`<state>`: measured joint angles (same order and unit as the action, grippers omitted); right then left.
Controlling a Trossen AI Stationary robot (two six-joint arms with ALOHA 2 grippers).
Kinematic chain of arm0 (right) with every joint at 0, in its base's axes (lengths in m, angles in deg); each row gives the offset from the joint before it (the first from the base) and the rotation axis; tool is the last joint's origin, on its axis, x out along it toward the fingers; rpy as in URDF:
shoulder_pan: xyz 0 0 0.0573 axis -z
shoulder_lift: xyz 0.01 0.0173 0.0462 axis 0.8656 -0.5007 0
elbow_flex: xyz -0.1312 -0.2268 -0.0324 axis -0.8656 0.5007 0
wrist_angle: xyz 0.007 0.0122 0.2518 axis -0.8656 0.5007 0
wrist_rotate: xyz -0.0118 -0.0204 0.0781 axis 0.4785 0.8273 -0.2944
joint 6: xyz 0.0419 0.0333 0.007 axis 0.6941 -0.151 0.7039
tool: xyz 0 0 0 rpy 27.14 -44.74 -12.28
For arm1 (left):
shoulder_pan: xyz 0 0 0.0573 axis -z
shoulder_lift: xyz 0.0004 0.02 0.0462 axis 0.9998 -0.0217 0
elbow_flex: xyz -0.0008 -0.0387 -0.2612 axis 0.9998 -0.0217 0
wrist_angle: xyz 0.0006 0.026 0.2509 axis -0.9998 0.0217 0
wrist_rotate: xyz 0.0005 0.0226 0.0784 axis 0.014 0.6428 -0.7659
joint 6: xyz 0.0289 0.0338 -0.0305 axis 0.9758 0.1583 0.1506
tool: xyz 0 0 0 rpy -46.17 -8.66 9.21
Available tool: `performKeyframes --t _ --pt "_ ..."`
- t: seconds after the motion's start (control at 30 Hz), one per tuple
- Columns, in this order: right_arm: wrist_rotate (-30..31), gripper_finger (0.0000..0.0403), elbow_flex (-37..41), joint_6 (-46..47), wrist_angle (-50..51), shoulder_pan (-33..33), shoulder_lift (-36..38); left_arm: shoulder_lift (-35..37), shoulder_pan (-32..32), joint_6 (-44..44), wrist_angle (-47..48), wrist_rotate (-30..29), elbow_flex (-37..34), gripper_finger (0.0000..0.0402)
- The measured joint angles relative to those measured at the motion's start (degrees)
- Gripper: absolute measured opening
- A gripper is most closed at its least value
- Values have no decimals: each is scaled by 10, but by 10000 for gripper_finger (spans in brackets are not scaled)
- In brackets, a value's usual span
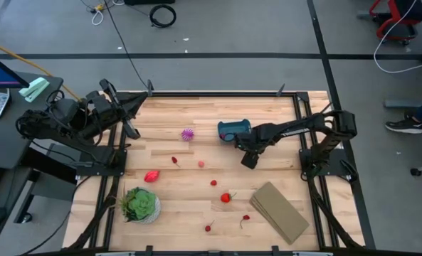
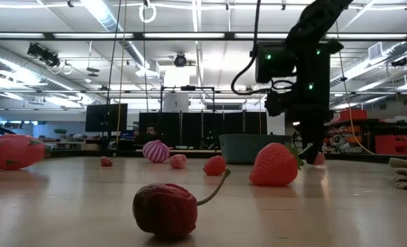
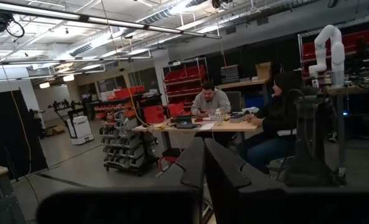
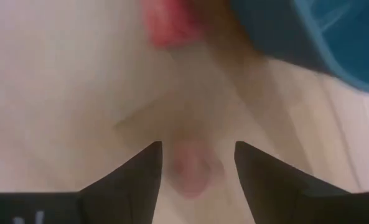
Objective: Pick and placing Produce into tupperware
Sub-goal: Put the right peach in the bin
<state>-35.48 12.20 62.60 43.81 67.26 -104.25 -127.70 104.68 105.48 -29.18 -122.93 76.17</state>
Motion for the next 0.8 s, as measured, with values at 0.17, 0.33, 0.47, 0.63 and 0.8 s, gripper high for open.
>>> performKeyframes --t 0.17,0.33,0.47,0.63,0.8 --pt "-4 209 -1 0 -5 25 -16 0 0 0 0 0 0 13" --pt "-38 193 -2 1 -3 41 -22 0 0 0 0 0 0 21" --pt "-33 181 1 -15 9 42 -3 0 0 0 0 0 0 22" --pt "10 189 1 -49 29 50 12 0 0 0 0 0 0 13" --pt "11 207 1 -45 63 67 12 0 0 0 0 0 0 11"
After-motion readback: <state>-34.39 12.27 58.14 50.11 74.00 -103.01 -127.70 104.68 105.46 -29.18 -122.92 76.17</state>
